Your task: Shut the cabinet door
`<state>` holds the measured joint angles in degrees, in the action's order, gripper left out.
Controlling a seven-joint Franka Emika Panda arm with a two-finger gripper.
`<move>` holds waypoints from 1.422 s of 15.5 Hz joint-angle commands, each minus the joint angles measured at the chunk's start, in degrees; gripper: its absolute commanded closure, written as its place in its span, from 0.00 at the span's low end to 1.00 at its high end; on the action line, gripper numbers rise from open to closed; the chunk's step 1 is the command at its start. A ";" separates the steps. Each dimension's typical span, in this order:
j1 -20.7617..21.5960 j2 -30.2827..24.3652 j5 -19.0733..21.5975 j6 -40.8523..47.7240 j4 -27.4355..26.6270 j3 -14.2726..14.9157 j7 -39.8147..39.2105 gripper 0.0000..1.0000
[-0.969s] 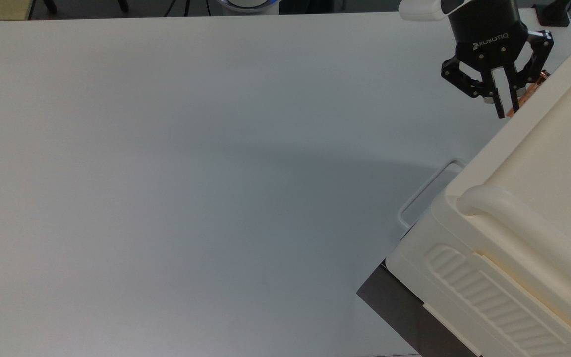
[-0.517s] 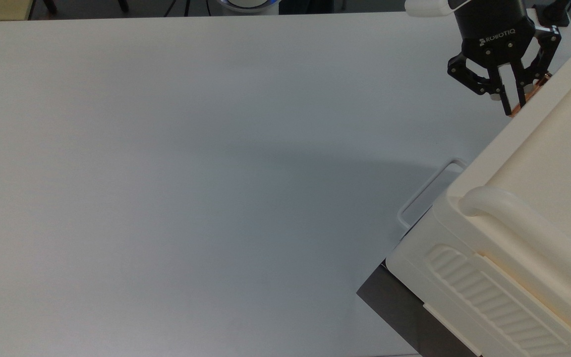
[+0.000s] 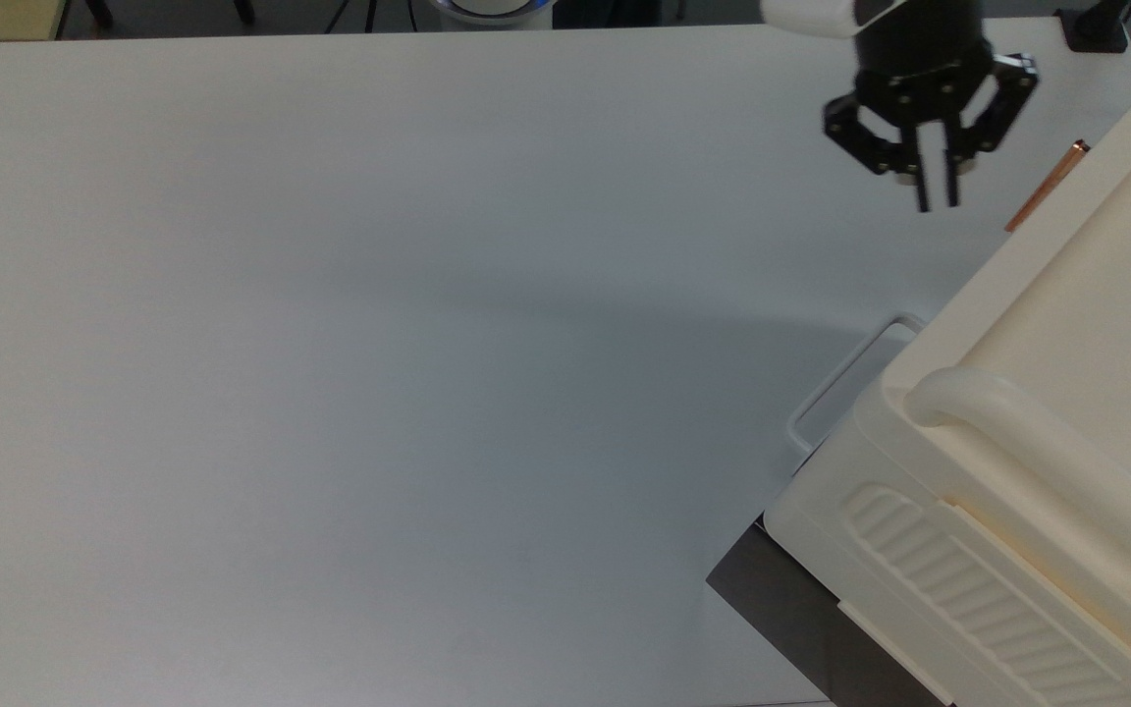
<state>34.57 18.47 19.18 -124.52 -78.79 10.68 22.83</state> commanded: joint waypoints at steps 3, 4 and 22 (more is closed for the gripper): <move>-9.67 -7.03 -2.12 23.31 -0.57 0.04 -15.41 0.80; -11.96 -8.00 -2.82 27.71 -0.57 0.04 -17.79 0.77; -29.55 -12.92 -19.17 40.94 -0.40 2.06 -24.32 0.00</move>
<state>5.44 8.09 0.77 -84.00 -78.38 11.70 -0.72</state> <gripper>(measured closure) 0.238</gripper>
